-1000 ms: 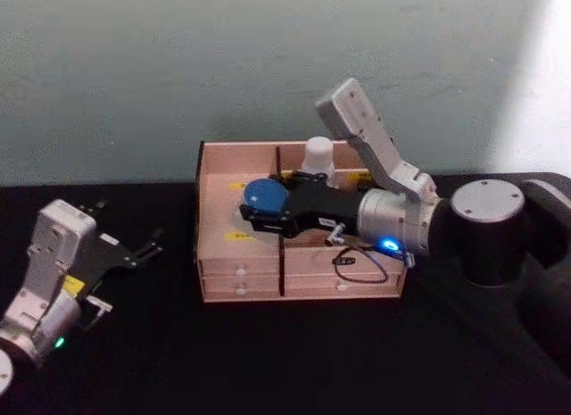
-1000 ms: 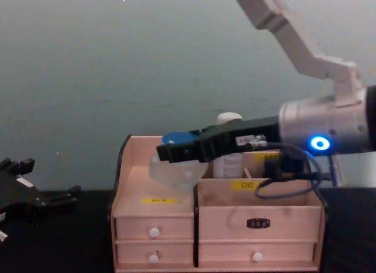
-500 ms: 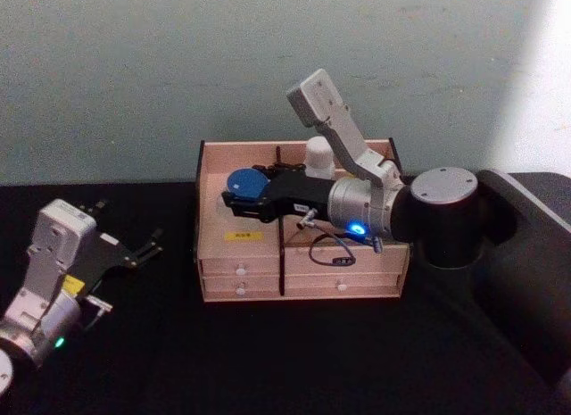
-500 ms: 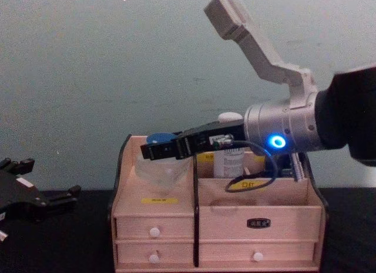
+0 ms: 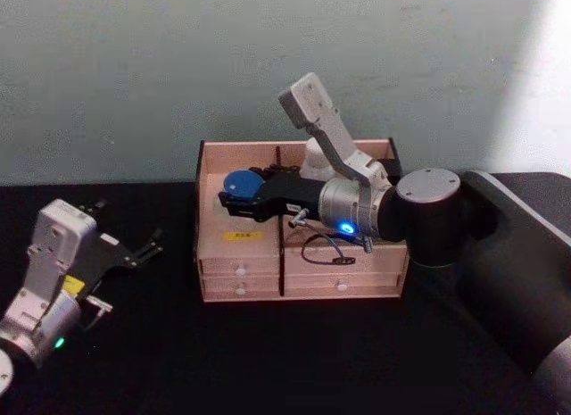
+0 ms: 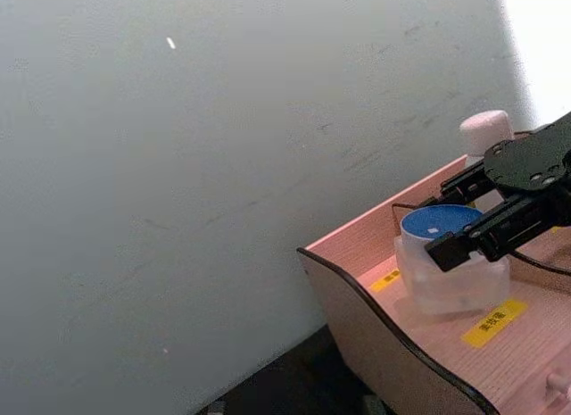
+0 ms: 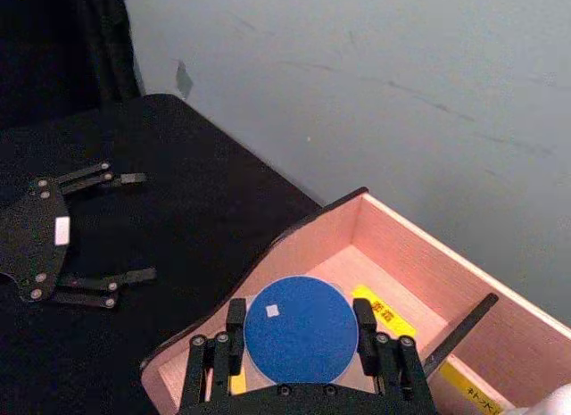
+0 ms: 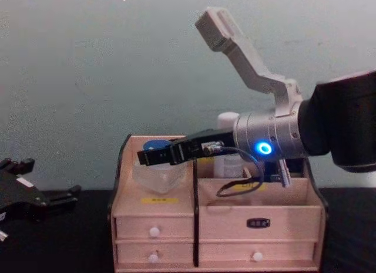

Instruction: Pick up the facial cleanser and watermelon frost from the table and place them into the tiered storage box.

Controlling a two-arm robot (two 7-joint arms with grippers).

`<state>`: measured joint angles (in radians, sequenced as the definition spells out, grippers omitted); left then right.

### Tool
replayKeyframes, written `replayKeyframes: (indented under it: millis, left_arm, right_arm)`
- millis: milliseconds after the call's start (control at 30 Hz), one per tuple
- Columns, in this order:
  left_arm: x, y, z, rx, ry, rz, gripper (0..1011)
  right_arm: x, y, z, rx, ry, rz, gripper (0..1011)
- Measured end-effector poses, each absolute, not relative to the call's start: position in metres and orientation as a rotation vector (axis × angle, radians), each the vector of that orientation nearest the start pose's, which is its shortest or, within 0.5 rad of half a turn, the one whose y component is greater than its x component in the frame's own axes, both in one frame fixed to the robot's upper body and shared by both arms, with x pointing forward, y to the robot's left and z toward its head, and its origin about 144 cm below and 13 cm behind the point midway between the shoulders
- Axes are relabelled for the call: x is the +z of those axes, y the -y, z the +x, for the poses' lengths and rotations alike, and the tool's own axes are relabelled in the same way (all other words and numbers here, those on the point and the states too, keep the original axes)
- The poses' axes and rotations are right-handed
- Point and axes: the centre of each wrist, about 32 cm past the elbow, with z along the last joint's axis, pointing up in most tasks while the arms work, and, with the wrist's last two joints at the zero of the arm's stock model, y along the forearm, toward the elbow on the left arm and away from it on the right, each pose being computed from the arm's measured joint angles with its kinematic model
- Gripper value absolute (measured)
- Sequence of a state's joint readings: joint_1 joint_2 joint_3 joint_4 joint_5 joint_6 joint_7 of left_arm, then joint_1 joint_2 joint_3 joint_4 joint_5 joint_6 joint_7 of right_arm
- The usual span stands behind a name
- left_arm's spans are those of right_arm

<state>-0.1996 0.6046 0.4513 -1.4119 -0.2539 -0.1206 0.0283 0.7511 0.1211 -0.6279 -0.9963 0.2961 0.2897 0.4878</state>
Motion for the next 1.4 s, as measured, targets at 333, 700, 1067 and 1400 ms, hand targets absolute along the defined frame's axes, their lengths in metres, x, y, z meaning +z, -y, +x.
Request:
replayKeyframes:
  millis: [333,700,1067,1400]
  left_arm:
    - [1.1398,-0.3097,0.4886,1.248,0.285,0.304,1001]
    - [1.1398,-0.3097,0.4886,1.248,0.285,0.304,1001]
    - [1.1398,-0.3097,0.4886,1.248,0.285,0.304,1001]
    - [1.1398,-0.3097,0.4886,1.248,0.285,0.304,1001]
  right_arm:
    - [1.234,0.1262,0.624,-0.67,-0.056,-0.327,722]
    - [1.2346,0.1261,0.6238,-0.668,-0.056,-0.325,927]
    - [1.2345,0.1263,0.6236,-0.667,-0.057,-0.326,1002]
    - [1.2344,0.1263,0.6235,-0.666,-0.058,-0.326,1002]
